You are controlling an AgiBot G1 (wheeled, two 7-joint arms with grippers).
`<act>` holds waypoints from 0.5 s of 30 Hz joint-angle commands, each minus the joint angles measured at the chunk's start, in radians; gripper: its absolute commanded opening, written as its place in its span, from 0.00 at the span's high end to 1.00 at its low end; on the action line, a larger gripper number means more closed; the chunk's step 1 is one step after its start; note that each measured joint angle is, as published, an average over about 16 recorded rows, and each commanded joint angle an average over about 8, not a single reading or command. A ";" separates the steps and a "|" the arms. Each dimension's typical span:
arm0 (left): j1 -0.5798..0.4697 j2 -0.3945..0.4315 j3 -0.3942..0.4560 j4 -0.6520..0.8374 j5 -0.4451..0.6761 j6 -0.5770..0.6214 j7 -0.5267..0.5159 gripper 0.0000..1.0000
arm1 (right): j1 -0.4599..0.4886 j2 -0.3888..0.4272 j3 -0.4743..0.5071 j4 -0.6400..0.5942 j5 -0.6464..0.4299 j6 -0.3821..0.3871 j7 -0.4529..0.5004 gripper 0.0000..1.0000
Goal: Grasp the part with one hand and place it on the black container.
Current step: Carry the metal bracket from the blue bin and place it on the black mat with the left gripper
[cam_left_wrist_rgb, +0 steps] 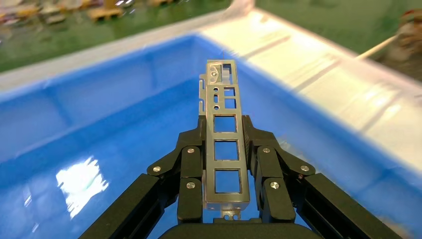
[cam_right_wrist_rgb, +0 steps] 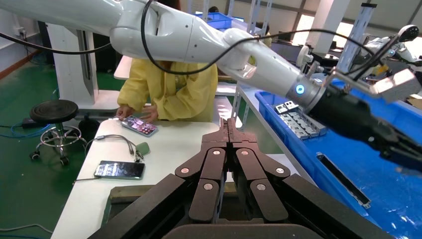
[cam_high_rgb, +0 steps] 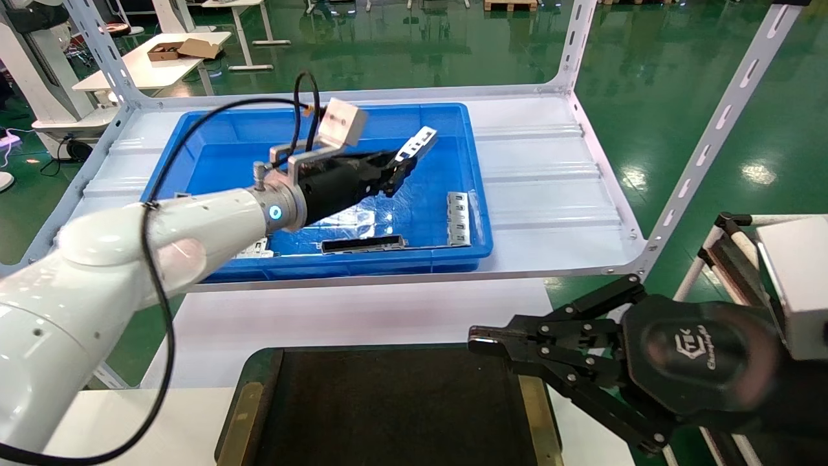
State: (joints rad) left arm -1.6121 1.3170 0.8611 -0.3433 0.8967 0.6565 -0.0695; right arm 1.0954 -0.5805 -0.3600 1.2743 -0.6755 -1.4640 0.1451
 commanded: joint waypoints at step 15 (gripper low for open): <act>0.106 -0.210 -0.082 -0.200 -0.160 0.433 0.063 1.00 | 0.000 0.000 0.000 0.000 0.000 0.000 0.000 1.00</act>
State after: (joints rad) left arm -1.4929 1.1032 0.7788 -0.5637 0.7345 1.0635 -0.0146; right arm 1.0954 -0.5804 -0.3602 1.2743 -0.6754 -1.4639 0.1450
